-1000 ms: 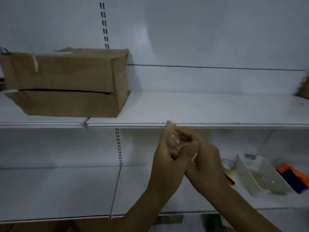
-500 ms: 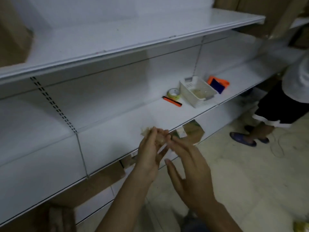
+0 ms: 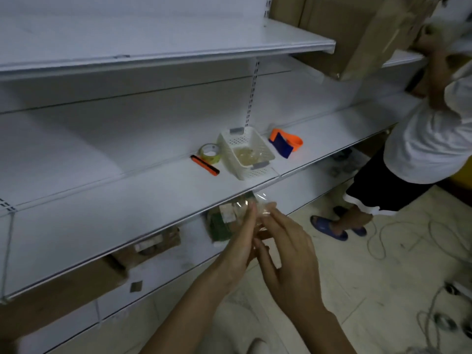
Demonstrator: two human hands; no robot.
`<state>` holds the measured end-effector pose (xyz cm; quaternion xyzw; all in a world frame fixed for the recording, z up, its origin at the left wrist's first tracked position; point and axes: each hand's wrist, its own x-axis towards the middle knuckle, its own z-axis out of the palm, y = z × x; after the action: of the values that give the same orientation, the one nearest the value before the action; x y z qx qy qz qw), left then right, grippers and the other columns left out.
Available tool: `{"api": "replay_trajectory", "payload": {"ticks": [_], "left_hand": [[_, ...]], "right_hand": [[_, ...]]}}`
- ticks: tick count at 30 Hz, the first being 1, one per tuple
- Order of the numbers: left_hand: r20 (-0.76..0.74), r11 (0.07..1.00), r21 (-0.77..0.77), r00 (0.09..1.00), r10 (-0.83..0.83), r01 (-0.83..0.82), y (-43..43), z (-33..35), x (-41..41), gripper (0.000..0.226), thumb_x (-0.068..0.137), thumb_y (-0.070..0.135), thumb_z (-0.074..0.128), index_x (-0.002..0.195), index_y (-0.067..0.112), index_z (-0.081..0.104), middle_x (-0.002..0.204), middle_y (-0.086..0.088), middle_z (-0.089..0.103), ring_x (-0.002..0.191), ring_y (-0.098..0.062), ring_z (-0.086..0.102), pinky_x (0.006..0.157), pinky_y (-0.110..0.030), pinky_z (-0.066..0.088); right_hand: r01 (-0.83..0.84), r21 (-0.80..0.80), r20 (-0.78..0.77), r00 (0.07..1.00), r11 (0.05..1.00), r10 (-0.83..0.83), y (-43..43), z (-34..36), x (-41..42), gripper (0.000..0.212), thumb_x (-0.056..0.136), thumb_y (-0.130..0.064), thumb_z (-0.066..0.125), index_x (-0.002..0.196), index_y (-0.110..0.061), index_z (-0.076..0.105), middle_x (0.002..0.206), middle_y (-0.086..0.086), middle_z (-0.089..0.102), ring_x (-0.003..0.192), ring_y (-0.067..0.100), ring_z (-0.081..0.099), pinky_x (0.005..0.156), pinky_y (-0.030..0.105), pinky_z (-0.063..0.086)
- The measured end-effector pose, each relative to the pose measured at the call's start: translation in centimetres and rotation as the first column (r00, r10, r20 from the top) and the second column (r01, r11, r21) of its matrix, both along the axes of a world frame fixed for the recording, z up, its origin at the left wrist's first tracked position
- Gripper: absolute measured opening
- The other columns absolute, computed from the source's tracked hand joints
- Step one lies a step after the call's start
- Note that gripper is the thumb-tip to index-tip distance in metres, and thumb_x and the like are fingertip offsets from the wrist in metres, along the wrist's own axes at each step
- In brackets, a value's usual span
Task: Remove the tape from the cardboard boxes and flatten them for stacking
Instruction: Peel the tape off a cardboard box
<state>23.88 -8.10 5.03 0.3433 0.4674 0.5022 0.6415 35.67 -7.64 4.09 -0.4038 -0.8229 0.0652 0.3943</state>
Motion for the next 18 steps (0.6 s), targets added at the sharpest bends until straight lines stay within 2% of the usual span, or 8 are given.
{"api": "replay_trajectory", "payload": {"ticks": [4, 7, 9, 11, 13, 15, 16, 18], "left_hand": [[-0.099, 0.999, -0.010, 0.994, 0.049, -0.051, 4.4, -0.9, 3.5, 0.072, 0.055, 0.096, 0.043, 0.108, 0.052, 0.064, 0.114, 0.015, 0.067, 0.107, -0.003, 0.062, 0.088, -0.028, 0.047], [-0.074, 0.990, -0.056, 0.989, 0.126, -0.130, 7.0, -2.0, 4.9, 0.069, 0.048, 0.097, 0.044, 0.095, 0.053, 0.068, 0.107, 0.013, 0.070, 0.106, -0.006, 0.064, 0.094, -0.033, 0.046], [-0.069, 0.984, -0.090, 0.987, 0.147, -0.153, 9.0, -1.9, 5.3, 0.067, 0.054, 0.091, 0.044, 0.096, 0.045, 0.069, 0.117, 0.008, 0.067, 0.109, -0.008, 0.061, 0.099, -0.034, 0.045], [-0.057, 0.983, -0.101, 0.988, 0.147, -0.152, 10.8, -1.7, 4.6, 0.075, 0.059, 0.081, 0.033, 0.113, 0.035, 0.060, 0.128, 0.003, 0.060, 0.112, -0.011, 0.059, 0.096, -0.030, 0.046], [-0.051, 0.975, -0.108, 0.981, 0.189, -0.194, 12.7, -1.9, 2.8, 0.077, 0.065, 0.073, 0.029, 0.125, 0.029, 0.050, 0.128, 0.004, 0.059, 0.111, -0.011, 0.059, 0.084, -0.022, 0.050], [-0.138, 0.948, -0.132, 0.952, 0.273, -0.291, 14.6, -2.4, 0.6, 0.060, 0.082, 0.061, 0.030, 0.127, 0.027, 0.048, 0.131, 0.002, 0.057, 0.109, -0.010, 0.059, 0.083, -0.020, 0.047], [-0.174, 0.926, -0.152, 0.932, 0.319, -0.345, 15.9, -2.8, -0.3, 0.054, 0.090, 0.054, 0.031, 0.130, 0.023, 0.048, 0.132, 0.000, 0.056, 0.111, -0.013, 0.057, 0.086, -0.022, 0.044], [-0.144, 0.874, -0.246, 0.908, 0.394, -0.419, 18.7, -3.6, -1.8, 0.052, 0.097, 0.048, 0.033, 0.135, 0.016, 0.047, 0.133, -0.003, 0.055, 0.117, -0.019, 0.055, 0.094, -0.029, 0.041]], "right_hand": [[-0.064, 0.127, 0.075, 0.996, 0.990, 0.055, 6.3, 0.0, 4.6, 0.029, 0.086, -0.017, 0.062, 0.114, -0.012, 0.067, 0.124, 0.004, 0.063, 0.118, 0.017, 0.054, 0.096, 0.030, 0.041], [-0.097, 0.150, 0.013, 0.995, 0.984, 0.096, 9.8, -0.8, 5.4, 0.021, 0.087, -0.016, 0.060, 0.105, -0.012, 0.071, 0.113, 0.003, 0.068, 0.107, 0.014, 0.058, 0.091, 0.024, 0.039], [-0.107, 0.135, -0.051, 0.992, 0.985, 0.115, 12.5, -1.3, 5.4, 0.020, 0.086, -0.010, 0.059, 0.102, -0.011, 0.071, 0.108, 0.002, 0.069, 0.103, 0.013, 0.060, 0.089, 0.025, 0.040], [-0.088, 0.012, -0.180, 0.980, 0.996, 0.089, 16.0, -1.7, 5.2, 0.021, 0.086, -0.003, 0.060, 0.103, -0.013, 0.068, 0.105, 0.001, 0.069, 0.099, 0.013, 0.062, 0.087, 0.029, 0.047], [-0.017, -0.187, -0.328, 0.944, 0.982, -0.046, 20.1, -1.8, 5.3, 0.018, 0.090, -0.008, 0.060, 0.102, -0.021, 0.063, 0.098, -0.007, 0.067, 0.093, -0.001, 0.060, 0.083, 0.027, 0.050], [0.046, -0.342, -0.283, 0.947, 0.939, -0.150, 24.1, -2.4, 5.7, 0.012, 0.091, -0.019, 0.061, 0.101, -0.026, 0.060, 0.093, -0.014, 0.065, 0.088, -0.007, 0.059, 0.079, 0.026, 0.051], [0.052, -0.400, -0.216, 0.965, 0.915, -0.149, 25.8, -2.9, 6.0, 0.011, 0.090, -0.022, 0.063, 0.101, -0.023, 0.061, 0.092, -0.013, 0.066, 0.087, -0.005, 0.060, 0.079, 0.028, 0.053], [0.050, -0.457, -0.080, 0.992, 0.888, -0.097, 28.6, -4.1, 6.3, 0.017, 0.089, -0.019, 0.066, 0.105, -0.016, 0.063, 0.095, -0.008, 0.069, 0.089, 0.004, 0.064, 0.079, 0.034, 0.055]]}}
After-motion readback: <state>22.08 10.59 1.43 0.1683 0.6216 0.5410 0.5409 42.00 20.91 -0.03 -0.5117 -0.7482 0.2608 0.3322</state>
